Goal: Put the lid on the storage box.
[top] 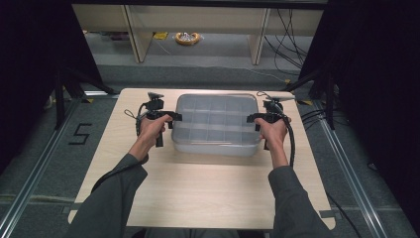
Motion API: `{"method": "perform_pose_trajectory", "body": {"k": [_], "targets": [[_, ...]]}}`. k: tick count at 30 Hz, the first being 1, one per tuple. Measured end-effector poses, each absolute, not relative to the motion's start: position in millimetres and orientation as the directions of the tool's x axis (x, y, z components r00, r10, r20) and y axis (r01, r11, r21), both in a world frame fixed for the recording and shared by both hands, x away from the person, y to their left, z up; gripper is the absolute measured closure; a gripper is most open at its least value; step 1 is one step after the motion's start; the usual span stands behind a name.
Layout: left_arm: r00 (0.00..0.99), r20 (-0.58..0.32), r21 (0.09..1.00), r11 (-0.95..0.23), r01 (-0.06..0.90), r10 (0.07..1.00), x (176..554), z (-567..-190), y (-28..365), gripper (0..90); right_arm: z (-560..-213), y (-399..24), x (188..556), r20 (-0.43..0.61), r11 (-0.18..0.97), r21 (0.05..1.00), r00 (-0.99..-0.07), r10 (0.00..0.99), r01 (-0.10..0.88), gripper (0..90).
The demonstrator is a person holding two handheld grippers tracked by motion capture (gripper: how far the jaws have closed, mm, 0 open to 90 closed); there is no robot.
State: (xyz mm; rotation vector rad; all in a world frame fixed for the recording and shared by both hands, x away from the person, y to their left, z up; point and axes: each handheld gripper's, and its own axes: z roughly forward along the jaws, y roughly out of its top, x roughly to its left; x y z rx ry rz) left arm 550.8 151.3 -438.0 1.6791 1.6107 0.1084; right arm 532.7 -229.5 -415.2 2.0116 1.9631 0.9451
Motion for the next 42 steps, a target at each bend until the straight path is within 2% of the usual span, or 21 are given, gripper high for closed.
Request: {"method": "perform_pose_trajectory", "body": {"k": [1, 3, 5, 6, 9, 11, 12, 14, 15, 18, 24, 26, 28, 30, 32, 33, 34, 36, 38, 40, 42], "targets": [[0.187, -0.444, 0.577, 0.119, 0.808, 0.876, 550.9, -438.3, 151.2, 53.2, -416.1, -230.2, 533.6, 0.3, -0.093, 0.524, -0.081, 0.951, 0.846, 40.9], [0.189, -0.44, 0.579, 0.117, 0.807, 0.878, 551.1, -438.5, 151.5, 53.4, -420.7, -228.8, 533.4, 0.364, -0.135, 0.475, -0.054, 0.93, 0.87, 41.3], [0.186, -0.438, 0.582, 0.119, 0.805, 0.88, 551.1, -437.2, 152.4, 53.9, -426.1, -230.2, 534.5, 0.365, -0.141, 0.518, -0.069, 0.929, 0.843, 41.7], [0.19, -0.435, 0.582, 0.115, 0.805, 0.88, 551.0, -436.9, 152.2, 53.9, -423.4, -228.0, 534.8, 0.346, -0.15, 0.487, -0.033, 0.938, 0.86, 41.7], [0.196, -0.43, 0.586, 0.107, 0.803, 0.881, 550.5, -437.8, 151.1, 53.4, -425.4, -229.4, 534.6, 0.371, -0.154, 0.509, -0.055, 0.927, 0.847, 41.8], [0.202, -0.434, 0.586, 0.105, 0.804, 0.878, 550.3, -438.0, 150.8, 53.3, -424.6, -233.3, 533.8, 0.328, -0.112, 0.507, -0.071, 0.942, 0.855, 42.2], [0.203, -0.433, 0.586, 0.103, 0.803, 0.878, 550.2, -437.9, 150.7, 53.3, -425.0, -233.4, 534.0, 0.362, -0.143, 0.506, -0.059, 0.93, 0.851, 42.5], [0.202, -0.438, 0.584, 0.106, 0.805, 0.876, 550.1, -438.0, 149.3, 53.6, -425.5, -235.3, 533.8, 0.374, -0.158, 0.51, -0.053, 0.926, 0.846, 42.7], [0.203, -0.437, 0.583, 0.104, 0.806, 0.876, 550.3, -438.2, 148.3, 53.0, -424.2, -234.5, 532.7, 0.374, -0.176, 0.485, -0.02, 0.927, 0.857, 42.5], [0.205, -0.428, 0.581, 0.094, 0.808, 0.88, 551.0, -437.6, 147.7, 51.9, -426.9, -239.1, 533.3, 0.345, -0.128, 0.525, -0.073, 0.936, 0.841, 43.1], [0.195, -0.436, 0.581, 0.109, 0.807, 0.879, 552.8, -439.0, 147.3, 51.2, -427.1, -234.0, 534.6, 0.382, -0.185, 0.518, -0.032, 0.923, 0.835, 42.8], [0.189, -0.442, 0.58, 0.119, 0.806, 0.877, 552.8, -439.7, 147.8, 51.3, -425.8, -234.4, 534.4, 0.38, -0.178, 0.511, -0.035, 0.925, 0.841, 43.1], [0.194, -0.44, 0.58, 0.112, 0.807, 0.877, 552.1, -440.2, 148.1, 51.0, -427.6, -238.1, 533.9, 0.357, -0.134, 0.53, -0.077, 0.931, 0.838, 44.0], [0.2, -0.439, 0.583, 0.109, 0.805, 0.876, 550.9, -440.1, 148.0, 50.6, -425.8, -236.1, 532.0, 0.38, -0.166, 0.509, -0.047, 0.924, 0.845, 44.2], [0.205, -0.439, 0.584, 0.104, 0.805, 0.875, 549.6, -439.4, 148.4, 50.2, -427.0, -238.3, 531.2, 0.347, -0.131, 0.524, -0.071, 0.935, 0.841, 43.7], [0.207, -0.433, 0.586, 0.1, 0.805, 0.877, 548.9, -439.2, 148.5, 50.3, -428.2, -236.2, 529.7, 0.401, -0.174, 0.516, -0.057, 0.914, 0.839, 43.5], [0.213, -0.429, 0.587, 0.092, 0.805, 0.878, 548.0, -439.2, 149.4, 50.6, -429.4, -237.6, 529.4, 0.366, -0.14, 0.538, -0.081, 0.927, 0.831, 43.1], [0.214, -0.438, 0.584, 0.096, 0.806, 0.873, 547.0, -439.6, 151.2, 51.2, -426.6, -232.5, 525.8, 0.376, -0.164, 0.505, -0.045, 0.925, 0.848, 42.0], [0.209, -0.451, 0.58, 0.107, 0.808, 0.868, 546.6, -440.3, 153.3, 52.7, -428.1, -235.9, 525.8, 0.352, -0.121, 0.53, -0.088, 0.932, 0.839, 41.3], [0.211, -0.455, 0.577, 0.107, 0.81, 0.865, 546.3, -440.7, 154.6, 53.2, -427.7, -234.4, 525.6, 0.331, -0.109, 0.537, -0.09, 0.939, 0.837, 40.7], [0.212, -0.457, 0.574, 0.104, 0.812, 0.863, 547.5, -440.7, 154.8, 53.3, -426.6, -231.9, 525.5, 0.382, -0.151, 0.506, -0.064, 0.922, 0.849, 40.3]]}}
